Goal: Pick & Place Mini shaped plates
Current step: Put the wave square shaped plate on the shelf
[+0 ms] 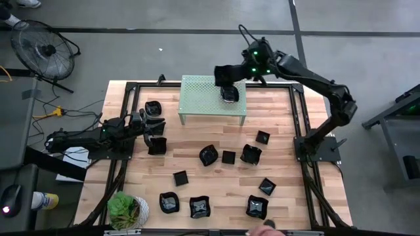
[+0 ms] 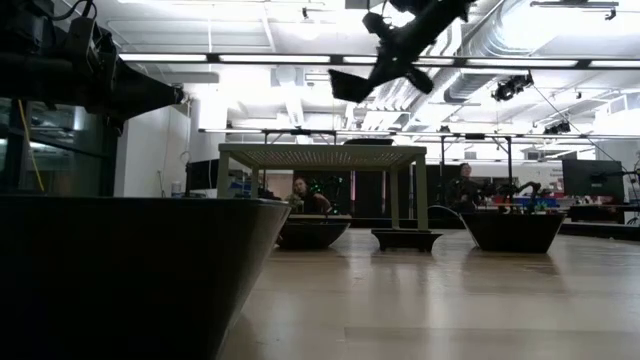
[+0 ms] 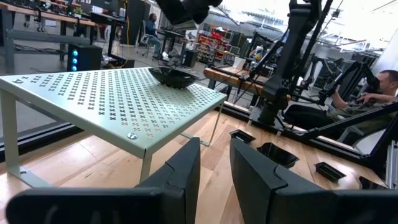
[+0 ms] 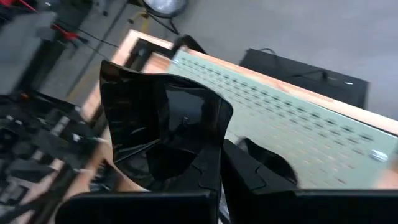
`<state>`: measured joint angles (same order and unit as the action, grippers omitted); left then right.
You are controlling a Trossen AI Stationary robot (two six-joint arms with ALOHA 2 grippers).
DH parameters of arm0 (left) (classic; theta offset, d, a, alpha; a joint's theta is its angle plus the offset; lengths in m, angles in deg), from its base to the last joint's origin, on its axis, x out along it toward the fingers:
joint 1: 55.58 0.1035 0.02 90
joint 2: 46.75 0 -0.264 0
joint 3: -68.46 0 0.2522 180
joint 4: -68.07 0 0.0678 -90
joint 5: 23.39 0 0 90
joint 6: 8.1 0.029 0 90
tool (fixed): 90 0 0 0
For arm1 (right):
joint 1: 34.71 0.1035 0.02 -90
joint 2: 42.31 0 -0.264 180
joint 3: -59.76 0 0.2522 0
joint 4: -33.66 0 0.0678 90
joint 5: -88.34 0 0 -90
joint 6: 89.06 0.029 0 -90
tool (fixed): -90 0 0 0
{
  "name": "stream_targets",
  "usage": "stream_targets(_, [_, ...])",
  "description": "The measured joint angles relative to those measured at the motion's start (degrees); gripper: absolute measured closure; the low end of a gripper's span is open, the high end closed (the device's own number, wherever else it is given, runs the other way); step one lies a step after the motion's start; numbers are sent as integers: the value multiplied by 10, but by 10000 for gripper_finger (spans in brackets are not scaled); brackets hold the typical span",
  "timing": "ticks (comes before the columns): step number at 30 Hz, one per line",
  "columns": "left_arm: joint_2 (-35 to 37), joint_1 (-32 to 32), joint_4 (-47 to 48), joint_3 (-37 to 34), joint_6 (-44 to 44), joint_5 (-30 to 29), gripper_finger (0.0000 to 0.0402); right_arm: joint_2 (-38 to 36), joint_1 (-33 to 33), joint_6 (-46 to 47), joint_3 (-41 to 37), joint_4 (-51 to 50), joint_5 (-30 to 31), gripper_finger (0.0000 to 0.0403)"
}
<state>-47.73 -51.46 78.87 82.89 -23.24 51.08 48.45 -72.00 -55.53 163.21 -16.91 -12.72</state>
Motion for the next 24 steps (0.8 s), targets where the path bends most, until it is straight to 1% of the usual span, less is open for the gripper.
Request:
stream_targets(3, [0,0,0,0,0,0,316,19,8,21,2,37,-11,403])
stream_targets(5, [0,0,0,0,0,0,316,35,13,25,18,39,-13,403])
stream_targets(13, [0,0,0,0,0,0,316,107,31,27,114,4,4,403])
stream_targets(17, [0,0,0,0,0,0,316,144,42,44,154,-20,10,403])
stream_targets(24, [0,0,0,0,0,0,316,177,60,90,167,-33,10,403])
